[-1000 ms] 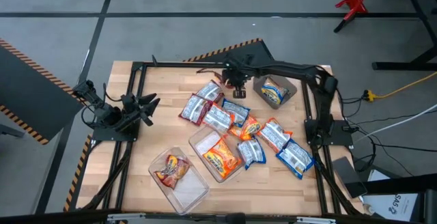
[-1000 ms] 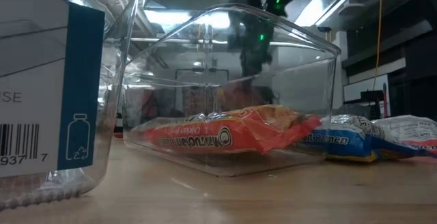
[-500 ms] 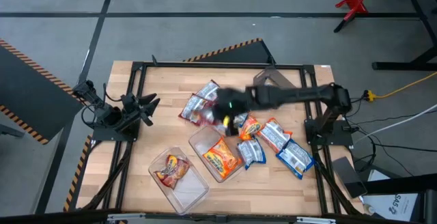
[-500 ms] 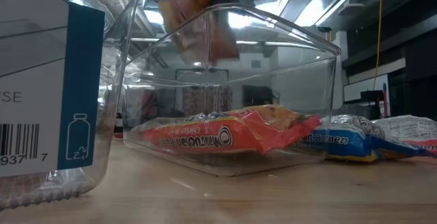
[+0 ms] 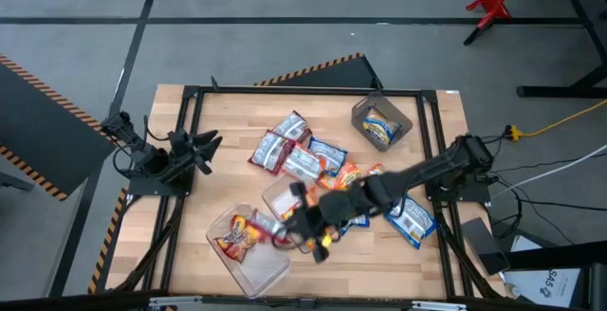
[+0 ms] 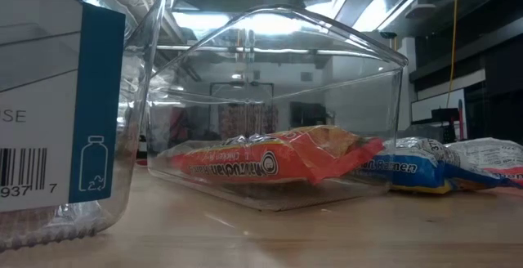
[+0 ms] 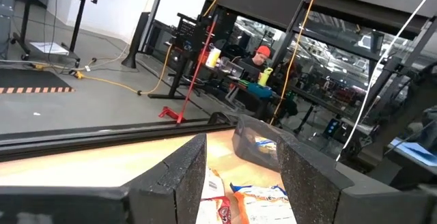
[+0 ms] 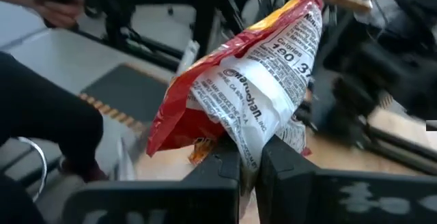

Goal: Sort Maruchan noodles
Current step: Put the red noodle pack into the the bottom transparent bin

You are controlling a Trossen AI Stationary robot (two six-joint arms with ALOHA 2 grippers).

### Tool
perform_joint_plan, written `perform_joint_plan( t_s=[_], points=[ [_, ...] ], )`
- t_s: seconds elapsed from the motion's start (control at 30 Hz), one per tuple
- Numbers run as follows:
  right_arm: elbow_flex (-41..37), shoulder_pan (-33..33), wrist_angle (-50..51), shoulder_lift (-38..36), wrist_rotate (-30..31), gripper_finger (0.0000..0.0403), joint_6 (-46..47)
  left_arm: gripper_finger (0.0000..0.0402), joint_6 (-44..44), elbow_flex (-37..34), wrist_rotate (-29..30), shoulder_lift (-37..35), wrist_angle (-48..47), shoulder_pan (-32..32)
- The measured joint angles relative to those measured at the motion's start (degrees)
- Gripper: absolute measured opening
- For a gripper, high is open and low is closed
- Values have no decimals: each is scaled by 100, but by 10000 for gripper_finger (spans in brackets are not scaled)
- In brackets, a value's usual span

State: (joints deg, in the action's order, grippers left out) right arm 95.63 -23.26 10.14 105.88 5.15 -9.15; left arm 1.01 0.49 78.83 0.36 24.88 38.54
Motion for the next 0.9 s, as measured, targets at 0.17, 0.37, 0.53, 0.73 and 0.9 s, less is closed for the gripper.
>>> perform_joint_plan(
  t_s=[0.17, 0.37, 0.53, 0.73, 0.9],
  points=[
    [1, -241, -912, 600, 91, 0, 166, 172, -10, 0, 129, 0, 0, 0],
    [1, -222, -1377, 1177, 262, 0, 510, 172, -111, 0, 296, 0, 2, -2],
    [1, -219, -1263, 1459, 416, 0, 630, 172, -112, 0, 299, 0, 2, 0],
    [1, -217, -1041, 1627, 542, 3, 897, 172, -115, 0, 317, 0, 1, -1],
    [-1, -209, -685, 1631, 588, 34, 901, 172, -115, 0, 317, 0, 2, 0]
  ],
)
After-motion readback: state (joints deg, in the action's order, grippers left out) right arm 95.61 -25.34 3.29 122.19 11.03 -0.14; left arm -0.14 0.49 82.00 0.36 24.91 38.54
